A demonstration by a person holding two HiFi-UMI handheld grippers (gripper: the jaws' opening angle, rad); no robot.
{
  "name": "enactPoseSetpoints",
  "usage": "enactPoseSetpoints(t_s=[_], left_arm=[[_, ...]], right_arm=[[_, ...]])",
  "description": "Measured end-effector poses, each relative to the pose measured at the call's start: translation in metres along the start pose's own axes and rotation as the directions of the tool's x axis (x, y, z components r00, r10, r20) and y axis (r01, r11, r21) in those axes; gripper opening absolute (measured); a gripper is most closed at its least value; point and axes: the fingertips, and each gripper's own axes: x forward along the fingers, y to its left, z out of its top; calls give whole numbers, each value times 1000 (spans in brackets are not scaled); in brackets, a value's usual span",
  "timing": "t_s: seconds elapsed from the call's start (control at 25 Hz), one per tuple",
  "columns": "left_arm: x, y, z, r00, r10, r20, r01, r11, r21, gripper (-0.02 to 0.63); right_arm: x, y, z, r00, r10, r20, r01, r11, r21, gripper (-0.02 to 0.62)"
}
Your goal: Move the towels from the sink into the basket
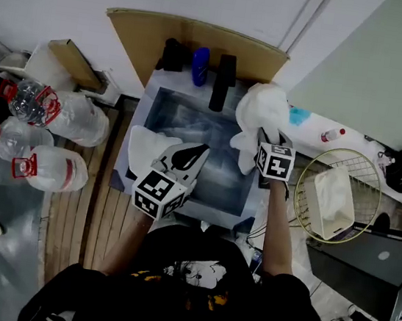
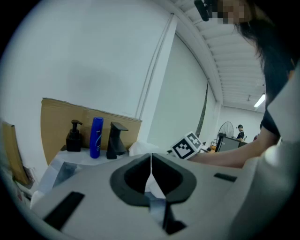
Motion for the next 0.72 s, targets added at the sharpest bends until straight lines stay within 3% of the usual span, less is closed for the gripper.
enactPoseSetpoints(t_s=[0.4, 0.72], left_arm=[[10, -31, 16, 997, -68, 36, 67, 997, 38, 11], [36, -83, 35, 989, -140, 55, 135, 987, 89, 11]], right_arm=[[-106, 19, 42, 969, 14, 245, -25, 999, 43, 140], [-166, -6, 47, 934, 0, 357, -36, 995, 93, 138]])
